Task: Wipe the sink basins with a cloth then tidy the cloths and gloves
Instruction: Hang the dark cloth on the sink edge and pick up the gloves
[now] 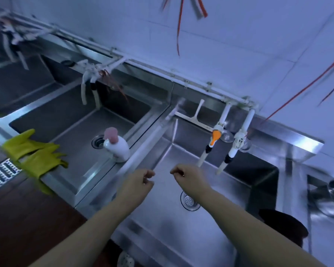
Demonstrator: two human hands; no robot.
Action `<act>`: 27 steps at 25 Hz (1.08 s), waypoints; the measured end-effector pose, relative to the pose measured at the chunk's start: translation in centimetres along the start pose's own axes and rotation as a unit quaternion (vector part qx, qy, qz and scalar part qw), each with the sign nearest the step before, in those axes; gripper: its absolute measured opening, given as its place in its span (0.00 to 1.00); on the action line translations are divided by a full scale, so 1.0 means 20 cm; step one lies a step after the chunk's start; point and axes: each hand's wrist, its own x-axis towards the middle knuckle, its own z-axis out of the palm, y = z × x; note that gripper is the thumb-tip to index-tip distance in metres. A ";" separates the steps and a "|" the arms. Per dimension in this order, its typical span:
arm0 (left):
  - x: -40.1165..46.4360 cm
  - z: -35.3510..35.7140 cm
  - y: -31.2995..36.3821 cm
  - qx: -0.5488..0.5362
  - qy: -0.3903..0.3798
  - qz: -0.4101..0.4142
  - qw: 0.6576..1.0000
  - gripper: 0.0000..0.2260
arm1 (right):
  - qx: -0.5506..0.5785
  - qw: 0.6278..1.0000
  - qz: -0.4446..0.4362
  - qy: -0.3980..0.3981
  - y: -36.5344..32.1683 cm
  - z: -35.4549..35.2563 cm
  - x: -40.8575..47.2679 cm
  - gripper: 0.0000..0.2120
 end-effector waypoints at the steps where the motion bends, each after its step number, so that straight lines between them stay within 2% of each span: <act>1: 0.01 -0.10 -0.07 -0.013 0.005 -0.007 1.000 0.09 | -0.002 1.000 -0.007 -0.003 -0.12 0.04 0.06 0.10; 4: 0.07 -0.40 -0.25 -0.017 0.028 -0.025 0.999 0.10 | 0.020 1.000 -0.020 0.008 -0.49 0.16 0.28 0.11; 7: 0.14 -0.63 -0.37 -0.035 0.053 -0.029 0.998 0.10 | 0.022 0.998 -0.028 0.060 -0.79 0.24 0.47 0.14; 10: 0.20 -0.78 -0.45 -0.061 0.073 -0.039 0.995 0.07 | -0.018 0.998 -0.001 0.064 -0.94 0.31 0.63 0.15; 12: 0.24 -0.85 -0.49 -0.053 0.070 -0.033 0.996 0.08 | -0.042 0.997 0.031 0.055 -1.01 0.36 0.70 0.13; 14: 0.27 -0.89 -0.52 -0.046 0.063 -0.024 0.997 0.08 | -0.118 0.990 0.047 0.057 -1.06 0.39 0.75 0.11; 16: 0.29 -0.90 -0.52 -0.032 0.049 -0.020 0.998 0.09 | -0.189 0.979 0.049 0.063 -1.08 0.41 0.78 0.14; 18: 0.30 -0.90 -0.54 -0.018 0.039 -0.017 0.999 0.10 | -0.198 0.977 0.057 0.057 -1.08 0.42 0.80 0.12; 21: 0.33 -0.88 -0.56 -0.020 0.021 -0.014 0.999 0.09 | -0.118 0.986 0.104 0.049 -1.02 0.39 0.76 0.07; 27: 0.41 -0.66 -0.36 -0.024 -0.031 0.044 0.998 0.14 | 0.010 0.984 0.161 0.074 -0.70 0.27 0.49 0.09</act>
